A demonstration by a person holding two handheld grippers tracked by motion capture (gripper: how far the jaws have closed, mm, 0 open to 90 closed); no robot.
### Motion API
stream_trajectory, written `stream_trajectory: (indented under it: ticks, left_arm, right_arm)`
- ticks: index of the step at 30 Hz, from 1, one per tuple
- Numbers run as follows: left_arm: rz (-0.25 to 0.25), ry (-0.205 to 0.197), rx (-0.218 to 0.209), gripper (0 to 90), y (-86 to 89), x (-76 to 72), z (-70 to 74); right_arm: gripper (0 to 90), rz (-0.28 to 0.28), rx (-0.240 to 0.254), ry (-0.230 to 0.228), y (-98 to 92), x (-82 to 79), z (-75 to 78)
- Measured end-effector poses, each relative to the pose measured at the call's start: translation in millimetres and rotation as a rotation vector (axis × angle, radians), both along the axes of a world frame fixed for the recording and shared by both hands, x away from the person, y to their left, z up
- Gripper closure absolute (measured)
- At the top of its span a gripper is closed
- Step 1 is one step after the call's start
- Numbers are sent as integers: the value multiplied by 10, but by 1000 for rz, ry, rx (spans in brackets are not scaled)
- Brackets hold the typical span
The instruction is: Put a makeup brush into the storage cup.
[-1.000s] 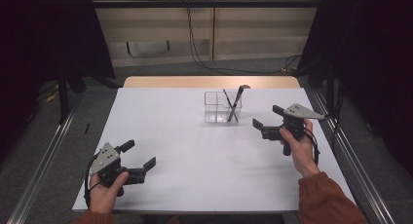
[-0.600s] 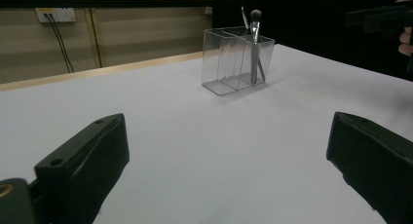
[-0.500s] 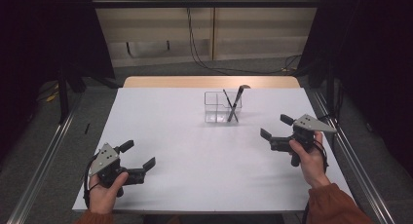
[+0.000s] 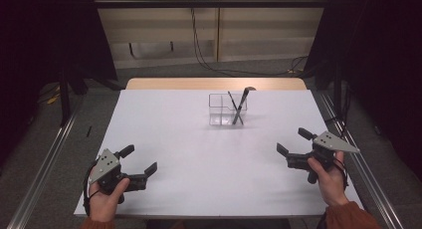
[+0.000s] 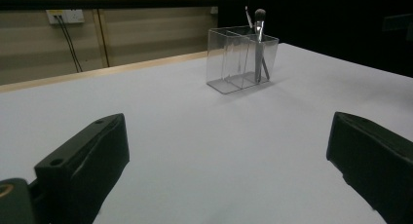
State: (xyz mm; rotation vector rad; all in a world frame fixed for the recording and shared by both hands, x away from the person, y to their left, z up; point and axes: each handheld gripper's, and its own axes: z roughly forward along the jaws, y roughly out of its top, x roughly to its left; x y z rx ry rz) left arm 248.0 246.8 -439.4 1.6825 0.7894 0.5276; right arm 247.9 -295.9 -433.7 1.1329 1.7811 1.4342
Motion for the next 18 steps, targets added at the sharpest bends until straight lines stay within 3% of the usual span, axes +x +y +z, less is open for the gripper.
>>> stream_trajectory:
  ticks: [18]
  left_arm:
    - [6,6,13,19,41,-71,0]
  right_arm:
    - [2,-32,-4,35,-124,-333,-150]
